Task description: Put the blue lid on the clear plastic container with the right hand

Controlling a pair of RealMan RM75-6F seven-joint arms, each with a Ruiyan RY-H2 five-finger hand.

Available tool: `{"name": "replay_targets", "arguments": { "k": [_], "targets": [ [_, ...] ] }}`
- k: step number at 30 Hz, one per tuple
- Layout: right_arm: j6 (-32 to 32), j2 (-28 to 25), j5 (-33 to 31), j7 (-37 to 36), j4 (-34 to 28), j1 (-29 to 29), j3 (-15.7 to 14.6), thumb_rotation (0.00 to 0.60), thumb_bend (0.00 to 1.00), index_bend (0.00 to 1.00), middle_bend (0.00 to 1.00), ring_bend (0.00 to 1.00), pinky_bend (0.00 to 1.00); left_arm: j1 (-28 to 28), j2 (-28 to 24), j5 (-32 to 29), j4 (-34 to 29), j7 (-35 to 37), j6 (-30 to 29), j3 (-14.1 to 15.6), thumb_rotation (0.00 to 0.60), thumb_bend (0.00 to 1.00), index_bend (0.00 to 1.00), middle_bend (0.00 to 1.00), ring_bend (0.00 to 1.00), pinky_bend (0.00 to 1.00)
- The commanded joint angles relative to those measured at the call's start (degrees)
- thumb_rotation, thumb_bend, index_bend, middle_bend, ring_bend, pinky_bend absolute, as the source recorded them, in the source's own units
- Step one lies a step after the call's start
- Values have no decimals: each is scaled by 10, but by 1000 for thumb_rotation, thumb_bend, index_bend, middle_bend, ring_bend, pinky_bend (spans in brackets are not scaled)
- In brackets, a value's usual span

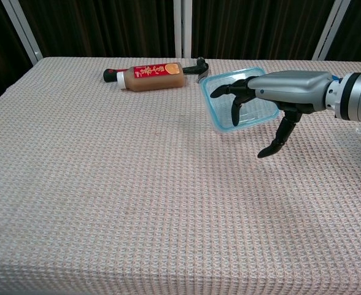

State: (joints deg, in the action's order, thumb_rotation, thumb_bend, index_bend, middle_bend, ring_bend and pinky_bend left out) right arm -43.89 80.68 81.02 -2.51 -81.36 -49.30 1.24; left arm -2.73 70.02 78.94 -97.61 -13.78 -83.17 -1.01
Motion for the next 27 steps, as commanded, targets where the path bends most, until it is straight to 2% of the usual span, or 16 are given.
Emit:
{"name": "replay_targets", "arguments": {
  "k": [1,15,27],
  "targets": [
    [3,4,-4,2,5,1,2,600,0,0,273,0,0,0,1,-1,1,0,1,0,600,0,56,42,0,0],
    [-2,-6,4,-24,4,-3,25,600,0,0,252,0,0,-4,0,-5,0,-2,7,-2,600,0,56,42,0,0],
    [41,9,-22,-13,32,-35,50,600,0,0,235,0,0,-2,-1,-9,-4,-8,6,-2,600,0,56,42,0,0]
  ]
}}
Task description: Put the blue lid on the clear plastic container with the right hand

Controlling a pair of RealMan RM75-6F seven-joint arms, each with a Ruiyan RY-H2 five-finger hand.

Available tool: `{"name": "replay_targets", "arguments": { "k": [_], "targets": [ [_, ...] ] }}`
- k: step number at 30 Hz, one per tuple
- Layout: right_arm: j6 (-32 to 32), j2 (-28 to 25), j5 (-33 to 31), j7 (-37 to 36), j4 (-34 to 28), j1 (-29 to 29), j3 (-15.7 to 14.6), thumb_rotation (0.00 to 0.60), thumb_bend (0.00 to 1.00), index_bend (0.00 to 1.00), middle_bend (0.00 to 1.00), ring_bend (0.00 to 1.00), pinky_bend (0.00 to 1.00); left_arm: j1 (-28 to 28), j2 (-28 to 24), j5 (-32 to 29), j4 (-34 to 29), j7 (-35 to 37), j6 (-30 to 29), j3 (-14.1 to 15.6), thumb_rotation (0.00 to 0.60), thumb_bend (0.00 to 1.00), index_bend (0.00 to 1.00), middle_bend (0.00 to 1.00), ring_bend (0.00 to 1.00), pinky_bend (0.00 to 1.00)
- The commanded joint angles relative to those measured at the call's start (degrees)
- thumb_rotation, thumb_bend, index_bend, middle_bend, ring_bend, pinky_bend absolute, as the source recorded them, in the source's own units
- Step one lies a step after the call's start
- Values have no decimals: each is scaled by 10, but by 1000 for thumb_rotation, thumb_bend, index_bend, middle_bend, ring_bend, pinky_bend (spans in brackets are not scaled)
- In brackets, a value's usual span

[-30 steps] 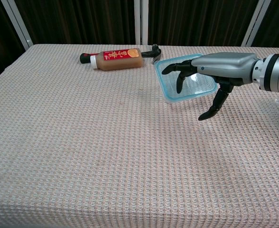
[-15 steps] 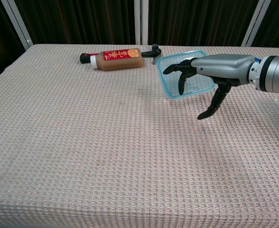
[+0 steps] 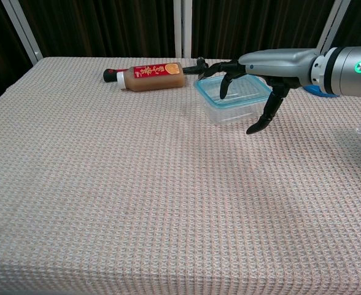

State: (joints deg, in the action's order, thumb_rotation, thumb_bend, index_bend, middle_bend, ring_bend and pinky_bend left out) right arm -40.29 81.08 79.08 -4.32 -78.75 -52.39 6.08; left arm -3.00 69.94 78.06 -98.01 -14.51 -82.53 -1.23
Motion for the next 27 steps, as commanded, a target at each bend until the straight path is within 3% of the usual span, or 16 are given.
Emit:
{"name": "replay_targets", "arguments": {
  "k": [1,18,27],
  "targets": [
    [7,7,-4,7,8,-5,2,600,0,0,235,0,0,1,0,0,0,-1,-1,1,600,0,56,42,0,0],
    [25,31,-29,42,34,-7,-6,600,0,0,237,0,0,1,4,0,8,6,2,2,600,0,55,42,0,0],
    [-24,-4,-25,34,2,11,11,600,0,0,229,0,0,1,3,0,10,12,2,1,600,0,55,42,0,0]
  ]
}}
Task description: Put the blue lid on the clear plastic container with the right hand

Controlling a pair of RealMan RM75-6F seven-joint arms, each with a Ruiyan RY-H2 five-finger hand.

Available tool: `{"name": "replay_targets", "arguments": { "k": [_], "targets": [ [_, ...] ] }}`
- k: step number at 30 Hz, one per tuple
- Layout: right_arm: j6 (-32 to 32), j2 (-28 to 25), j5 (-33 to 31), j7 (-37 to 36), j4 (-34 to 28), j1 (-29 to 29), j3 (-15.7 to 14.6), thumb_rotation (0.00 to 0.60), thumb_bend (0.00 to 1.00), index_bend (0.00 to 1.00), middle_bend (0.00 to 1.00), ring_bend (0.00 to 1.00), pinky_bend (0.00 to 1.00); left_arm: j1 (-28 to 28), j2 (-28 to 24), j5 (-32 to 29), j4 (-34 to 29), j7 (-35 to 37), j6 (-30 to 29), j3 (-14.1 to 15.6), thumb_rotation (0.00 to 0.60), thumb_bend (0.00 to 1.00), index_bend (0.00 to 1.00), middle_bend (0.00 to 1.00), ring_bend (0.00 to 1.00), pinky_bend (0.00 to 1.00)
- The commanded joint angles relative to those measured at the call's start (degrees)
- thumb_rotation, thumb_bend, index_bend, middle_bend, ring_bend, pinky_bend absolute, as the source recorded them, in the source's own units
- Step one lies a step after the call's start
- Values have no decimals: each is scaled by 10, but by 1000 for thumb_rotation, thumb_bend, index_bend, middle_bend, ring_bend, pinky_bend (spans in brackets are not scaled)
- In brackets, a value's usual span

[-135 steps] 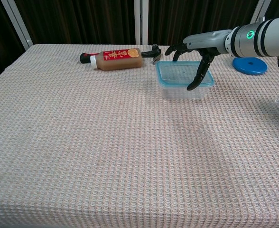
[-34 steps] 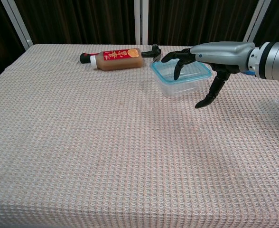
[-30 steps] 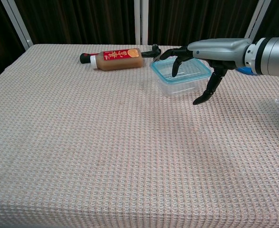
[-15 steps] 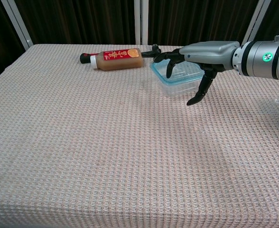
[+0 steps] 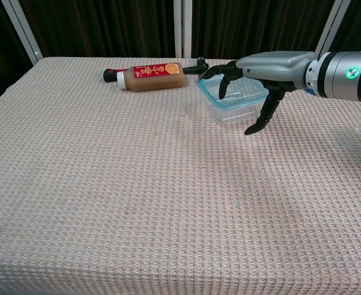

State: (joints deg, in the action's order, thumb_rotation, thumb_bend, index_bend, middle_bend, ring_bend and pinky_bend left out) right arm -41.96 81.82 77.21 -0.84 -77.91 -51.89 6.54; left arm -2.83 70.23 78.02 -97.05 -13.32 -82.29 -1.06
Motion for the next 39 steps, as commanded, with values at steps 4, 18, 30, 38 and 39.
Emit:
{"name": "replay_targets", "arguments": {
  "k": [4,18,30,38,39],
  "targets": [
    [-2,-17,-34,6,5,9,16,600,0,0,217,0,0,-1,1,6,0,0,-1,0,600,0,55,42,0,0],
    [62,27,-110,22,96,-7,23,600,0,0,212,0,0,-2,-1,0,-5,-6,3,1,600,0,55,42,0,0],
    [66,37,-102,19,103,-5,18,600,0,0,215,0,0,-3,0,0,-1,-1,7,1,600,0,55,42,0,0],
    [-82,-45,-66,44,-11,68,18,600,14,0,166,0,0,-2,3,11,13,15,-4,-3,600,0,55,42,0,0],
    [-116,-62,-62,54,-37,89,13,600,18,0,159,0,0,-3,4,15,16,18,-6,-4,600,0,55,42,0,0]
  ]
}}
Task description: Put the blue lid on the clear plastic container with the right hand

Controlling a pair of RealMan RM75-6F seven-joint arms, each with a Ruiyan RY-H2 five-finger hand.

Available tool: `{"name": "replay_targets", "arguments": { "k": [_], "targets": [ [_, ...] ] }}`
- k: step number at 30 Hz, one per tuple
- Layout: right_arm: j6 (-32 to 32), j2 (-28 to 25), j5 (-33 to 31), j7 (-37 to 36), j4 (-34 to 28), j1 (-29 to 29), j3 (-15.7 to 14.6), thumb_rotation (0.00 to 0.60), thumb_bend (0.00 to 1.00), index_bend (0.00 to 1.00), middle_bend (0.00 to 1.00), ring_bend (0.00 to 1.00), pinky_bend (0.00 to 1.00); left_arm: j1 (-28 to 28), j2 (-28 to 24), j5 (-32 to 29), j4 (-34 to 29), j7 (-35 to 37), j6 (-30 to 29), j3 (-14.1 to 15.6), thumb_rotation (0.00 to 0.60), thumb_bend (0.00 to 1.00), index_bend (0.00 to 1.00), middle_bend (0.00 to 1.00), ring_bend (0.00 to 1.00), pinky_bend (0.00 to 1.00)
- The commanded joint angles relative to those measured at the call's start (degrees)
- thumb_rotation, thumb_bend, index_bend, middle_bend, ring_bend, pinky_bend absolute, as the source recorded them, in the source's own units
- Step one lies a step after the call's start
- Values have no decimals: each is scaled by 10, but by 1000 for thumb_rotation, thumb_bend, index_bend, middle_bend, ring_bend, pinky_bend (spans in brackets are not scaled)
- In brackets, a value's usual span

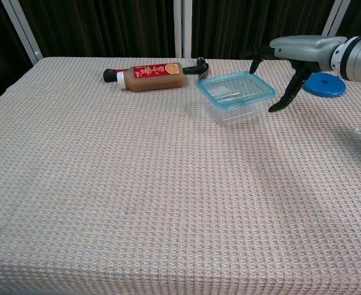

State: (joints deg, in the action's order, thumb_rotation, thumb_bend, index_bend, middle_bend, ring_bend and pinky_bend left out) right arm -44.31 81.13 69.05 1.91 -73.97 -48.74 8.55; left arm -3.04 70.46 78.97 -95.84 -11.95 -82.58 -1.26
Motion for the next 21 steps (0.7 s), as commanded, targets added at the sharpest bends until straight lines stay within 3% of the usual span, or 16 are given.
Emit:
{"name": "replay_targets", "arguments": {
  "k": [1,6,12,16,21],
  "targets": [
    [-118,-68,24,36,-96,74,-12,600,22,0,149,0,0,-2,2,9,7,6,-6,-3,600,0,55,42,0,0],
    [-268,-119,67,49,-173,181,-52,600,29,0,66,0,0,-6,8,33,21,14,-23,-10,600,0,55,42,0,0],
    [-413,-141,136,2,-177,297,-102,600,34,0,0,0,0,-7,10,58,26,15,-43,-12,600,0,55,42,0,0],
    [-465,-151,161,-35,-166,347,-120,600,35,0,1,0,0,-5,6,65,20,12,-50,-10,600,0,55,43,0,0],
    [-463,-162,171,-48,-161,368,-126,600,37,0,15,0,0,-2,5,68,15,12,-55,-8,600,0,55,42,0,0]
  ]
}}
